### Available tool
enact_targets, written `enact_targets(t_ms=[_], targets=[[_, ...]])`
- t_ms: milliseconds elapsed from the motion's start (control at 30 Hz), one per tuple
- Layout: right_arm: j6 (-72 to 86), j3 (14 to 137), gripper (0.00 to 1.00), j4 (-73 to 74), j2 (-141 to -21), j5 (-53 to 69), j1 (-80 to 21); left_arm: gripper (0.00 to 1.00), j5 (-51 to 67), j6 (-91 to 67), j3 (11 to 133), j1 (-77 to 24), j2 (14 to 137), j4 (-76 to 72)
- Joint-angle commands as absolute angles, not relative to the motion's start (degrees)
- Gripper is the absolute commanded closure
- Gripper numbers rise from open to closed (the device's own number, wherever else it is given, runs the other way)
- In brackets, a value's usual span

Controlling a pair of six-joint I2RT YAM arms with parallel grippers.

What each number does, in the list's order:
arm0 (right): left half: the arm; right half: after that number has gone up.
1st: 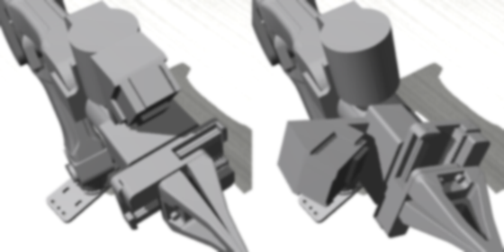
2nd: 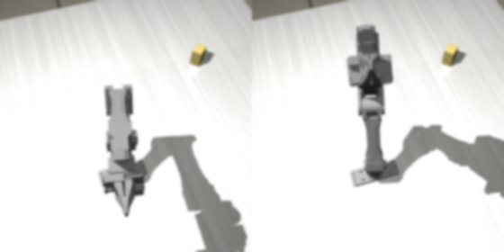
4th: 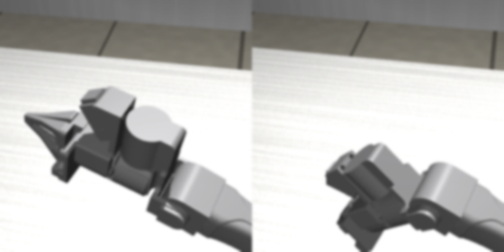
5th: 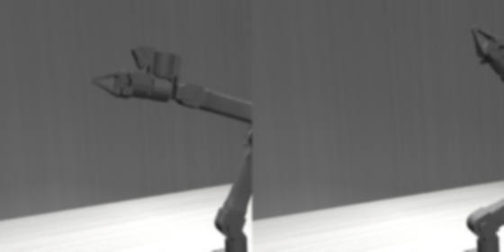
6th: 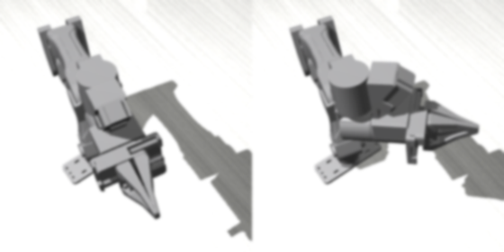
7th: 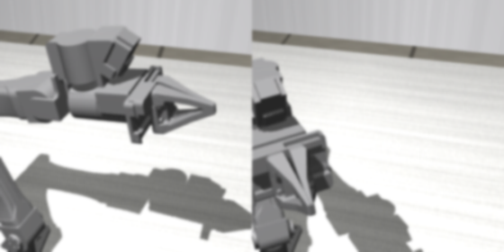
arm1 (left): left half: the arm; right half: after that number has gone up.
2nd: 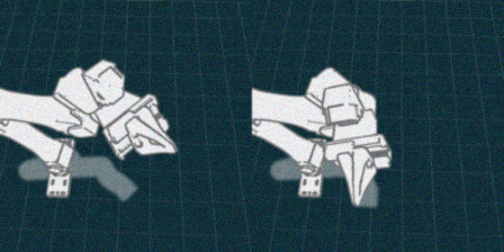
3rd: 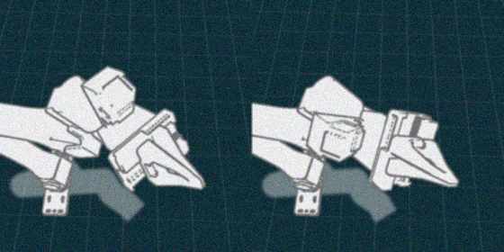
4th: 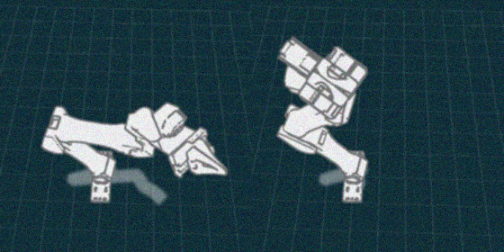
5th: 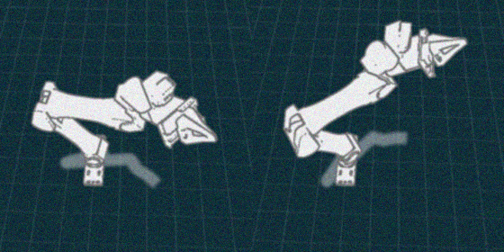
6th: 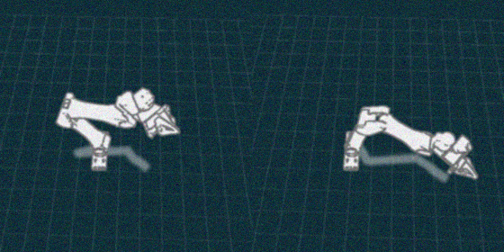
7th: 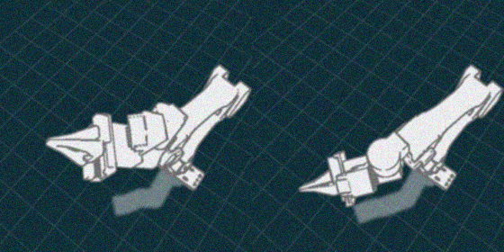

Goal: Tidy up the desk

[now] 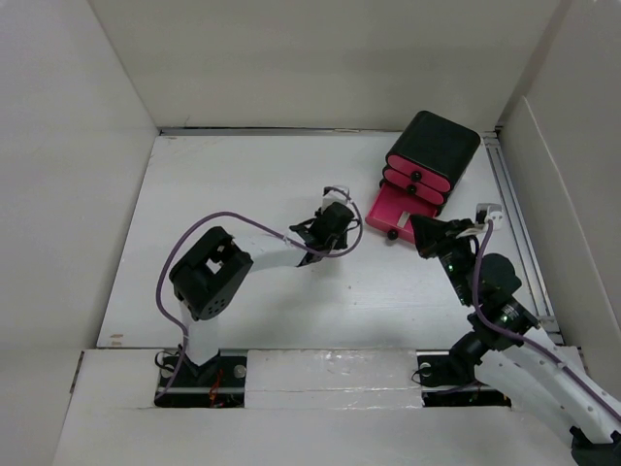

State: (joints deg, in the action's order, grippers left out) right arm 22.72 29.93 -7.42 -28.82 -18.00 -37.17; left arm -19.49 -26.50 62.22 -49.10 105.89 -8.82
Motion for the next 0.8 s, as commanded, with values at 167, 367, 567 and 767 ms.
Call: enact_targets(t_ms=[167, 367, 567, 767], targets=[[22.94, 29.97, 0.84, -10.90, -29.09, -18.98, -37.44, 0.99, -9.76, -24.08, 83.22, -50.80, 115.30, -12.66], [23.46, 30.15, 0.85, -11.51, -29.79, -18.28, -37.44, 0.57, -7.92, -21.79, 99.56, -50.80, 124.62, -10.47], [23.29, 30.06, 0.85, -10.72, -27.86, -18.63, -37.44, 0.13, -9.31, -21.36, 93.61, -50.80, 121.04, -12.92], [23.20, 30.06, 0.85, -10.20, -28.13, -18.02, -37.44, 0.48, -10.12, -22.85, 76.75, -50.80, 108.56, -20.46]])
